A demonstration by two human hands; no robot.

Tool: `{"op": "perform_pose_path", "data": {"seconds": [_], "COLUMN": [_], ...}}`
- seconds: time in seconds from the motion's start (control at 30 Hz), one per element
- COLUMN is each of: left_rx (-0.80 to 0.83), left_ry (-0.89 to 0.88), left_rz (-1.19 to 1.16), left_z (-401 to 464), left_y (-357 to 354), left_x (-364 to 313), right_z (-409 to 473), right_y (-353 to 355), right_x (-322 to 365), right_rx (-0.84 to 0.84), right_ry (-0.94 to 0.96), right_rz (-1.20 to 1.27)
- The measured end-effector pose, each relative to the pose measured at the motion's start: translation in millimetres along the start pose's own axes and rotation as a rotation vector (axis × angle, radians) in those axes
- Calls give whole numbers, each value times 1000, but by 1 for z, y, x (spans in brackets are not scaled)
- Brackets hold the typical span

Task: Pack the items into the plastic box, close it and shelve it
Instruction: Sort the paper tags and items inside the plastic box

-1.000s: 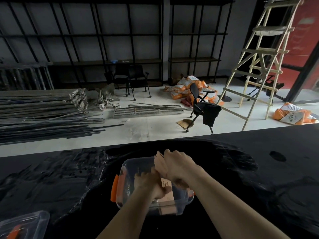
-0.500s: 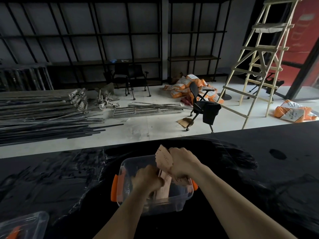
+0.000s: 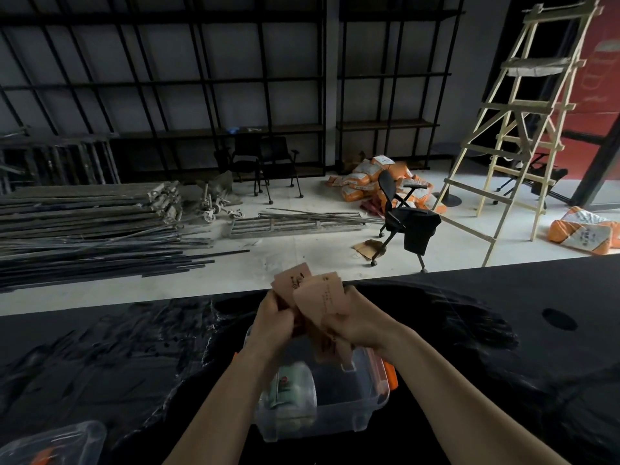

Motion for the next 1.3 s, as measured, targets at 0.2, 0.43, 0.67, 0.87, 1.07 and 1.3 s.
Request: {"op": "perform_pose_path", "data": {"seconds": [0.2, 0.43, 0.67, 0.87, 1.07, 1.3], "left_rx": [-19, -86, -68, -50, -56, -214], "left_ry": [2, -81, -75, 32, -38, -46], "left_rz": [-65, 57, 31, -110, -108, -48], "left_z": [-1, -6, -8, -7, -14, -15], "left_y": [5, 18, 16, 11, 8, 15], "left_x": [3, 3, 4, 16, 8, 10], "right_z": [-14, -7, -6, -8, -7, -5], "right_y": [0, 9, 6, 1, -3, -2], "right_x": [17, -3, -3, 4, 3, -2], "right_rx": [128, -63, -63, -60, -38, -66], "right_ry": [77, 13, -22, 14, 20, 19], "right_rz": [118, 259, 322, 339, 369, 391]}}
Point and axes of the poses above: each hand's wrist, its own z-axis towards the middle knuckle, its own y-axis out of the back of the hand, x = y × z, the point moved 5 cm from there along z, towards the middle knuckle, and after that the axes turned 4 degrees about z, right-handed, at the moved point
